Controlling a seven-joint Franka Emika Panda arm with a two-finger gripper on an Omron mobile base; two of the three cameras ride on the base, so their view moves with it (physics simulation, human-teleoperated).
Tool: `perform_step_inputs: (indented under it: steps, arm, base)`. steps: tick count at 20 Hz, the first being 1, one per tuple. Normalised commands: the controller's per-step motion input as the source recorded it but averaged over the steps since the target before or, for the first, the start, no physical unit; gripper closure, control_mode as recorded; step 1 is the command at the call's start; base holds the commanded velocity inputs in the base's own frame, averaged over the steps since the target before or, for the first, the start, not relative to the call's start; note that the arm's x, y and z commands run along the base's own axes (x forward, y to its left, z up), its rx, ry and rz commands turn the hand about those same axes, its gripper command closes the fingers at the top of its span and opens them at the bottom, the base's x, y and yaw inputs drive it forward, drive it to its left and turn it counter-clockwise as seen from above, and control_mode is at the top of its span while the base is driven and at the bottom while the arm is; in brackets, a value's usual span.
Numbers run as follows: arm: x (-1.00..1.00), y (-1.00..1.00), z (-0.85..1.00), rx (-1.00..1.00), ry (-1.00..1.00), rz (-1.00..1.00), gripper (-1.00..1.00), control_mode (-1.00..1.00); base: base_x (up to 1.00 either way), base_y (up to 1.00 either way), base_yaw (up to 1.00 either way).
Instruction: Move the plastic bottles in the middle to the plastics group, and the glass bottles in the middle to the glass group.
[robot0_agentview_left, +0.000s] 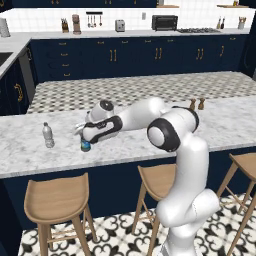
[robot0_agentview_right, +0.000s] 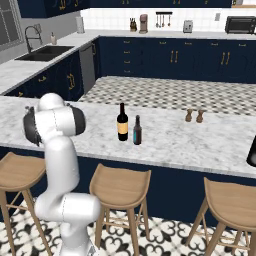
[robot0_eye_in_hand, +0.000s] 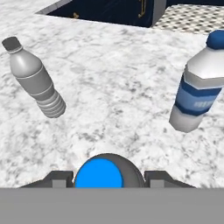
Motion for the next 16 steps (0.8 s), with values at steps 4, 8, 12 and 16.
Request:
perform_step_inputs:
  steps: [4,8,12,16]
  arm:
    - [0.24,0.01,-0.15,0.0,0.0,0.0,1.0,-1.0]
    - [0.43,0.12,0.0,0.0,-0.02,0.0,1.0,-1.0]
    - [0.39,0.19,-0.09,0.0,0.0,0.0,1.0,-1.0]
    - [0.33,0.19,-0.35,0.0,0.0,0.0,1.0,-1.0]
  base:
    - [0.0,0.0,0.0]
    - [0.0,0.0,0.0]
    - [0.0,0.0,0.0]
    - [0.0,0.0,0.0]
